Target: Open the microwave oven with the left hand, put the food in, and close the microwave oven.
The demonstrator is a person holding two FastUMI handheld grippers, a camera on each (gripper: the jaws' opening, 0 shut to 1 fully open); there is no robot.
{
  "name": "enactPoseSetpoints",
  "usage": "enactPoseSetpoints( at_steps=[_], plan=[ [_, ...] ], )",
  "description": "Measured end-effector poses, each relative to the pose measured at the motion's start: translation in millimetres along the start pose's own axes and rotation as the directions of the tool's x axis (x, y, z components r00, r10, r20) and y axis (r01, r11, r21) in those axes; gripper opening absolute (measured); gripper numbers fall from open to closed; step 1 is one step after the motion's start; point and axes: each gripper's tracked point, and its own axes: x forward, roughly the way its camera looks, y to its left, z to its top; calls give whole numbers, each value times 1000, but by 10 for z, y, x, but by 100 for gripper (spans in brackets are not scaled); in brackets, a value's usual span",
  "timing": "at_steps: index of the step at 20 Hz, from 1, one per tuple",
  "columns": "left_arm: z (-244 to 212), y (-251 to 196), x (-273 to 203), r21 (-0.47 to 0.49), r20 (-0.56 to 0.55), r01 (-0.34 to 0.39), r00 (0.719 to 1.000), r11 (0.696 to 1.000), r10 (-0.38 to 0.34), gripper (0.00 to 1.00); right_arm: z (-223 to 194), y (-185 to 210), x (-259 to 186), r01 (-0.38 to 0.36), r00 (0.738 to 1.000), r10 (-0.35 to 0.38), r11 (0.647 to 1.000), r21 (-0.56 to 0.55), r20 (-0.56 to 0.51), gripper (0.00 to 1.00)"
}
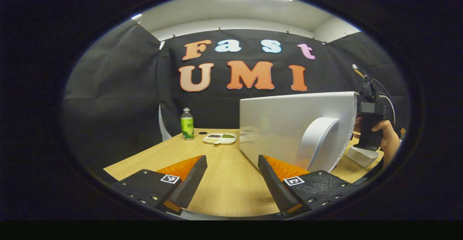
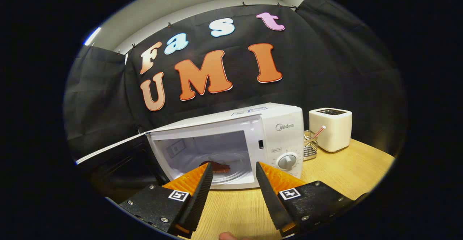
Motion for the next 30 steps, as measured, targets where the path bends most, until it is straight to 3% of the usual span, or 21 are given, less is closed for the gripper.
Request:
enactPoseSetpoints(
  at_steps=[2,3,4,5,12,16,20,30],
  plan=[
    [1,-238,86,8,-2,45,999,999,-45,88,79,-209,-127,22,1000,-21,999,-44,16,76],
    [-12,-366,125,7,-4,69,998,998,-69,80,114,-291,-182,26,999,-25,998,-58,27,76],
    [-25,-493,166,6,-8,91,996,996,-91,79,141,-369,-235,31,999,-29,997,-65,32,76],
    [-29,-607,195,5,-9,108,994,994,-108,65,157,-427,-282,26,999,-24,998,-64,34,76],
    [44,-1353,494,99,-7,219,975,971,-220,21,208,-763,-568,24,999,-23,1000,-14,26,76],
    [83,-1661,702,27,-2,283,959,959,-283,14,270,-920,-710,37,999,-35,998,-56,37,76],
    [84,-1919,912,5,-4,323,946,946,-323,14,291,-1085,-851,50,998,-47,995,-82,40,76],
    [122,-2420,1671,-27,-23,361,932,932,-361,12,386,-1365,-1038,89,995,-81,989,-117,65,76]
  ],
)
